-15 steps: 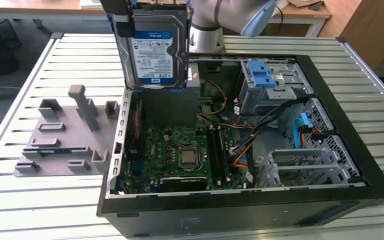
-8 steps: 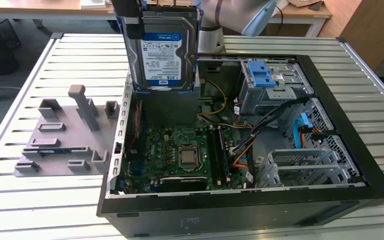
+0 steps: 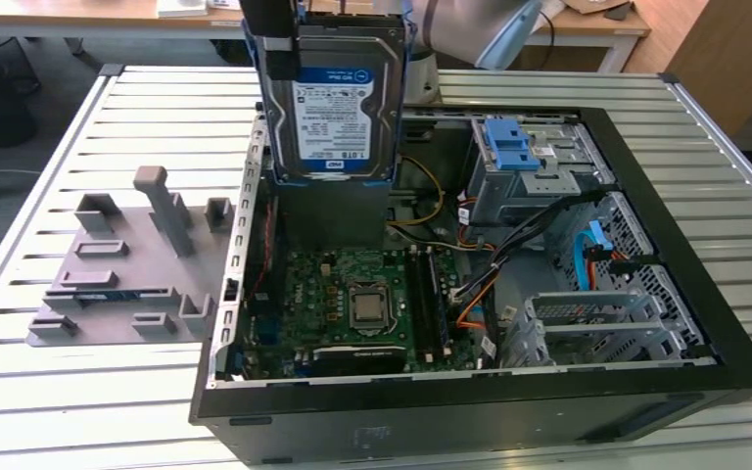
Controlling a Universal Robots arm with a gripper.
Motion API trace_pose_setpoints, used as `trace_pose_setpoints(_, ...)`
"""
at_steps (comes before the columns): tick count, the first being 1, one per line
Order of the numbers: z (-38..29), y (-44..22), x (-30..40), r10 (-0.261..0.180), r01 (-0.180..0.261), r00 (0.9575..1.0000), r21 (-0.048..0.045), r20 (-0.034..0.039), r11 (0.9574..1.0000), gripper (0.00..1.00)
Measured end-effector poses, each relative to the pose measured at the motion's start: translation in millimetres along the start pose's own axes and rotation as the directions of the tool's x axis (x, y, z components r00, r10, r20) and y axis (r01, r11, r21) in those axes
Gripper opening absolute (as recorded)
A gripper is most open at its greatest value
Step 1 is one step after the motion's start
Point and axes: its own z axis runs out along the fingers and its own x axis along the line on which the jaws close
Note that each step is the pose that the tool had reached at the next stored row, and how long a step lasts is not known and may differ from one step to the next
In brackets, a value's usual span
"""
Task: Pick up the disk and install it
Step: 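Pick up the disk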
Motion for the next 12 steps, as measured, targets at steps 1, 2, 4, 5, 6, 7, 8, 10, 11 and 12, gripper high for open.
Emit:
trace_pose_setpoints(1, 0.0, -1.8, 0.5, 0.0, 0.0, 1.0, 0.0, 0.0, 1.0, 0.36)
trace_pose_setpoints(2, 0.0, -3.5, 1.1, 0.0, 0.0, 1.0, 0.0, 0.0, 1.0, 0.36)
trace_pose_setpoints(4, 0.0, -6.6, 2.1, 0.0, 0.0, 1.0, 0.0, 0.0, 1.0, 0.36)
trace_pose_setpoints(5, 0.0, -7.6, 2.4, 0.0, 0.0, 1.0, 0.0, 0.0, 1.0, 0.36)
trace_pose_setpoints(6, 0.0, -7.7, 2.5, 0.0, 0.0, 1.0, 0.0, 0.0, 1.0, 0.36)
trace_pose_setpoints(7, 0.0, -7.7, 2.5, 0.0, 0.0, 1.0, 0.0, -0.0001, 1.0, 0.36)
trace_pose_setpoints(8, 0.0, -7.7, 2.5, 0.0, 0.0, 1.0, 0.0, -0.0001, 1.0, 0.36)
trace_pose_setpoints(10, 0.0, -7.7, 2.5, 0.0, 0.0, 1.0, 0.0, -0.0002, 1.0, 0.36)
trace_pose_setpoints(11, 0.0, -7.8, 2.6, 0.0, 0.0, 1.0, 0.0, -0.0002, 1.0, 0.36)
trace_pose_setpoints(12, 0.0, -7.9, 2.6, 0.0, 0.0, 1.0, 0.0, -0.0003, 1.0, 0.36)
